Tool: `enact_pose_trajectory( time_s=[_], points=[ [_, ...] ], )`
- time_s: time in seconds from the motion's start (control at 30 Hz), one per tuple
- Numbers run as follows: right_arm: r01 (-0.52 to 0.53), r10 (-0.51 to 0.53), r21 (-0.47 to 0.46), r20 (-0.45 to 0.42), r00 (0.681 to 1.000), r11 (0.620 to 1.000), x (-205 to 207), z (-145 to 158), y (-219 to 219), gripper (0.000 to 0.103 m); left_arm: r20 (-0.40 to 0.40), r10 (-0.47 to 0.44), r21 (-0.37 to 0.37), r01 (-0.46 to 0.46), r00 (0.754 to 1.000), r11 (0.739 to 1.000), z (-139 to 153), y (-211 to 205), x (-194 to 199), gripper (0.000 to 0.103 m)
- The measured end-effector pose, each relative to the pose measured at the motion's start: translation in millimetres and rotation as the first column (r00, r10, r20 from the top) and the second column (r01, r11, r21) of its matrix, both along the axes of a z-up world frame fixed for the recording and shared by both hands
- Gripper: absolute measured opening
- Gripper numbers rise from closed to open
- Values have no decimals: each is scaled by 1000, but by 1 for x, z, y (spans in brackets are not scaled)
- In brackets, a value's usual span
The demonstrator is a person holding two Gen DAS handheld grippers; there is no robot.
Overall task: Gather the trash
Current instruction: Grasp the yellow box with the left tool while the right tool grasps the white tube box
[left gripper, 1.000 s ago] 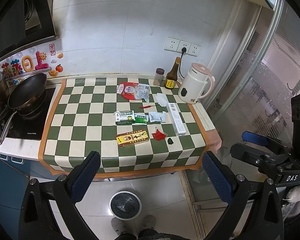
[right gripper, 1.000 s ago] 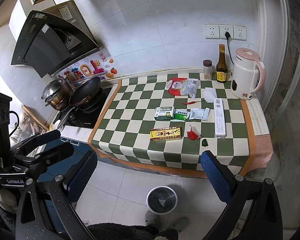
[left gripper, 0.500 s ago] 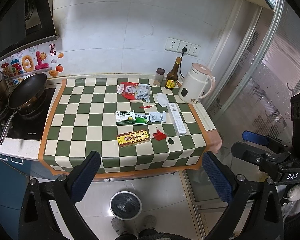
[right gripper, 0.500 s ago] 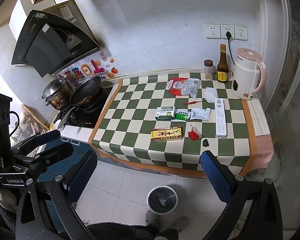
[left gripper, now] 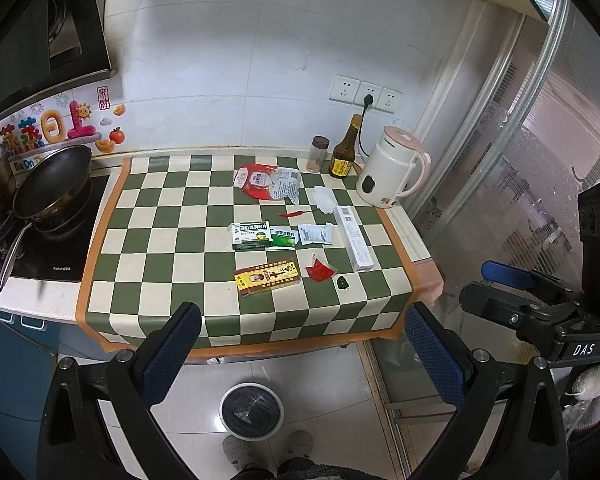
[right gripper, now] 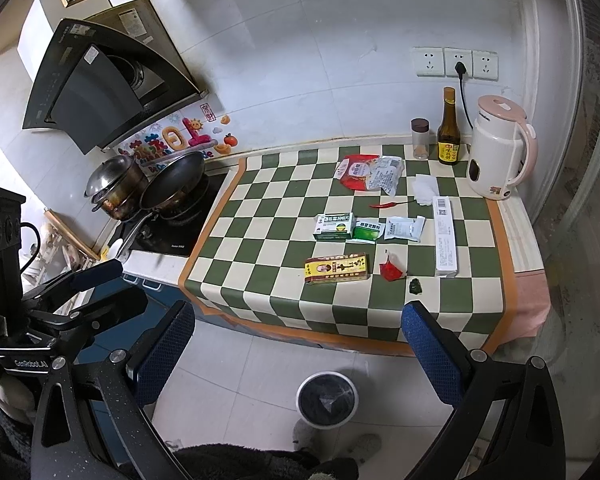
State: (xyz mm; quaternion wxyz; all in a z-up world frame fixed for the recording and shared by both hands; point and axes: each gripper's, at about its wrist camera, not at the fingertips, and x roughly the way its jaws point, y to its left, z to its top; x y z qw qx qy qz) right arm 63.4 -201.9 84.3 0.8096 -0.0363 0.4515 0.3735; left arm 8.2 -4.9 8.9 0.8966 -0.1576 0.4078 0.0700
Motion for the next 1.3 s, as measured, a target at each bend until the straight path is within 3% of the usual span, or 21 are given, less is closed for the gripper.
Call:
enact_pose_trajectory(
  time_s=[0.17,0.27,0.37,0.47,0.53,0.63,0.73,0.9,1.03,1.07,1.13,1.17,1.2,1.3],
  points=[
    [24,-24,21,-11,1000,999,-2,-3,6,103,-1,-1,8,1,1000,1000,-5,12,7,103],
    [98,-97,42,-21,995,994,8,-7,1,103,-8,39,157,-37,999,987,-15,15,19,103],
    [224,-224,-6,-18,974,975,19,-22,-4,103,-64,54,394,-24,997,919,-48,13,51,103],
    [311,-315,-56,-68,947,949,46,-55,-13,103,-188,8,480,85,982,873,-97,21,89,103],
    [350,-359,-93,-116,926,932,66,-84,-21,103,-314,-37,494,197,949,847,-140,20,120,103],
    [406,-433,-174,-166,886,897,101,-134,-32,103,-437,-110,490,339,893,803,-195,13,158,103],
    [434,-481,-244,-186,857,867,143,-182,-46,103,-557,-195,452,492,807,744,-251,3,198,103],
    [390,-484,-345,-254,837,854,221,-258,-55,102,-720,-274,314,651,638,691,-327,1,253,103],
    [323,-445,-374,-307,841,869,272,-301,-51,102,-779,-286,265,706,558,657,-359,2,279,103],
    [309,-434,-372,-322,842,875,284,-310,-50,102,-757,-317,247,700,571,670,-355,4,283,101],
    [287,-416,-370,-340,843,884,299,-320,-44,102,-744,-337,190,667,577,720,-350,11,291,90],
    [275,-407,-370,-346,845,887,303,-322,-41,102,-734,-354,153,649,579,745,-346,14,293,82],
    [259,-391,-368,-354,849,893,310,-327,-35,102,-718,-371,103,617,589,780,-341,18,293,66],
    [221,-360,-373,-361,860,901,329,-337,-14,102,-713,-244,123,459,658,880,-332,36,289,65]
  ],
)
